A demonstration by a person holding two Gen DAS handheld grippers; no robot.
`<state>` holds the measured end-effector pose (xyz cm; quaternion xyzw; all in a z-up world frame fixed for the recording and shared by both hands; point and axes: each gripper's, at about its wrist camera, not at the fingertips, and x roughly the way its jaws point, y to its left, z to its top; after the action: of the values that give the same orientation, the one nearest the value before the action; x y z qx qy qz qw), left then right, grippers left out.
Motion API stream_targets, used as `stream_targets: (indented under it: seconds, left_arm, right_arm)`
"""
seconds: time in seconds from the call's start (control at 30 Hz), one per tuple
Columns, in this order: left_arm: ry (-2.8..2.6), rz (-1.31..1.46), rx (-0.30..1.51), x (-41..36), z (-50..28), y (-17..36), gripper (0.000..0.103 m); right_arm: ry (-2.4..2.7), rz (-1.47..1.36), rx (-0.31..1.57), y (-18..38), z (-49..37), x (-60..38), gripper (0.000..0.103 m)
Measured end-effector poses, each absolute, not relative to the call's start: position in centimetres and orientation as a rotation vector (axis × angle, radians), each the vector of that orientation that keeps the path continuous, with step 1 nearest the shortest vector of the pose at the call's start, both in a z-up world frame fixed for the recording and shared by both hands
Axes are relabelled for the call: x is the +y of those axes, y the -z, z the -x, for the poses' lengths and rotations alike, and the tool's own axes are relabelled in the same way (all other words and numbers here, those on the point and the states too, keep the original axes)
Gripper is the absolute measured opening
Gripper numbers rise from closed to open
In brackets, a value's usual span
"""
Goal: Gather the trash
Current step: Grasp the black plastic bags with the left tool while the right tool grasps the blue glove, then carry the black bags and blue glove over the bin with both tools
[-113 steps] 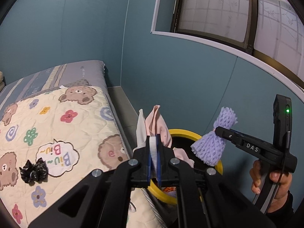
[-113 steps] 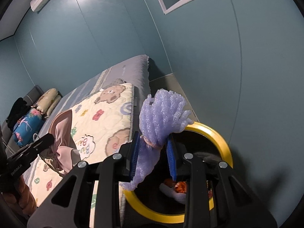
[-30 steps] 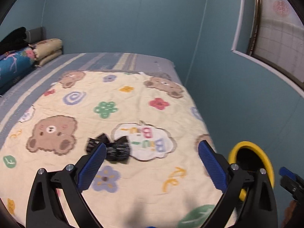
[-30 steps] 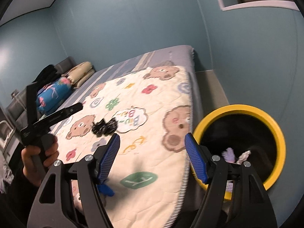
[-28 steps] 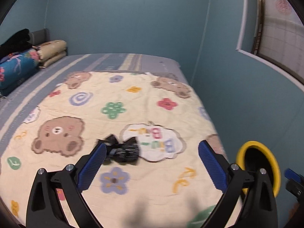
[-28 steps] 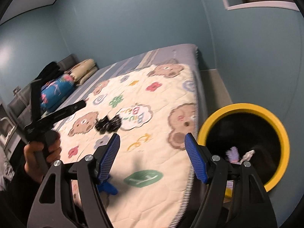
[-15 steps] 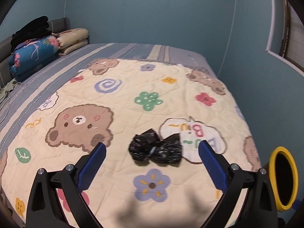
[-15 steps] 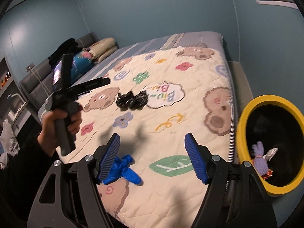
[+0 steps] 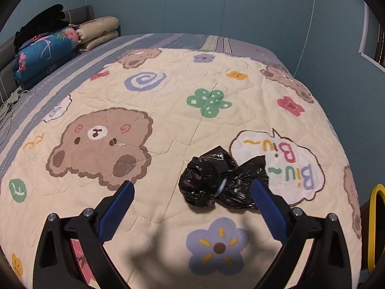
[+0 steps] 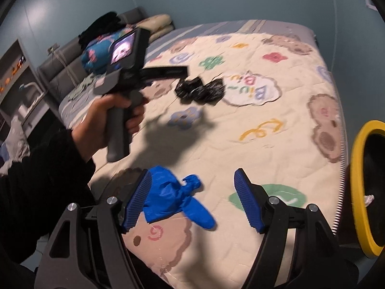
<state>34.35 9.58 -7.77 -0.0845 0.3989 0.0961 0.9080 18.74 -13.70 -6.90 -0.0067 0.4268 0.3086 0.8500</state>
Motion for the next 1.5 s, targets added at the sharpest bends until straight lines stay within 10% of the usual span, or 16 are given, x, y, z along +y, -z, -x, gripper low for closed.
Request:
stream_targets:
  seconds: [0.57,0.8,1.23,1.5]
  left_arm:
    - [-0.107,0.16,0.891,8.3,-38.9,12.0,0.093]
    - [-0.079,0.138,0.925,7.6,-40.0,13.8,0.079]
    - [-0.082,0.117,0.851,7.1,-39.1,12.1,0.028]
    - [-0.055,0.19,0.82,7.7,-37.0,9.6,0.025]
  right_arm:
    - [-0.709,0.169,1.036,12.8,-20.8,-7.1,0.068]
    - [-0.716,0.231,1.056,14.5,-21.2,-5.9,0.067]
    - [-0.771,0.263,1.048,14.5,-20.2,-4.7,0.02]
    - [-0.776,0.166,1.047,12.1,-20.0,-6.5,0.018]
